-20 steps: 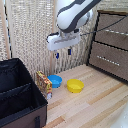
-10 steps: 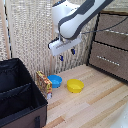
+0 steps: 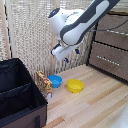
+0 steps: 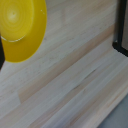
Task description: Move your gripper towards the bottom drawer handle. Grasp the handle gently with your gripper. Apply gentle outward force to slide the bottom drawer open.
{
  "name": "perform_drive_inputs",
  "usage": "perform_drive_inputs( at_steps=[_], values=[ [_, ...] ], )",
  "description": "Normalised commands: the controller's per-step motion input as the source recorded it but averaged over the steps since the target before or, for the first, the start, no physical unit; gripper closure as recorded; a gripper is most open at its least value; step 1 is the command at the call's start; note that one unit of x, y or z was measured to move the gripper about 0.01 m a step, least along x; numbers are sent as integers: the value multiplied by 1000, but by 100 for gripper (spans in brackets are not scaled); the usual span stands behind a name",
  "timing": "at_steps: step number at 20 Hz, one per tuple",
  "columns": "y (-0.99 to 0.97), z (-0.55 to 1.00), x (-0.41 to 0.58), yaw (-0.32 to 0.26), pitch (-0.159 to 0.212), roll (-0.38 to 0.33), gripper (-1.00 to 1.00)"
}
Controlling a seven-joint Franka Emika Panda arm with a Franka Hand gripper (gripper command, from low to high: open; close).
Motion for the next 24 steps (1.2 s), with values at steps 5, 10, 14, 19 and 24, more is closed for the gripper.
perform_drive_inputs(
  at_steps=[5, 10, 14, 19, 24],
  values=[
    [-147, -50, 2, 78, 21, -375, -100],
    [-187, -109, 117, 95, 15, -366, -100],
    [-124, -130, 282, 127, 4, -332, -100],
    [-198, -99, 182, 164, 0, -276, -100],
    [-506, 0, -43, 160, 0, -160, -100]
  ],
)
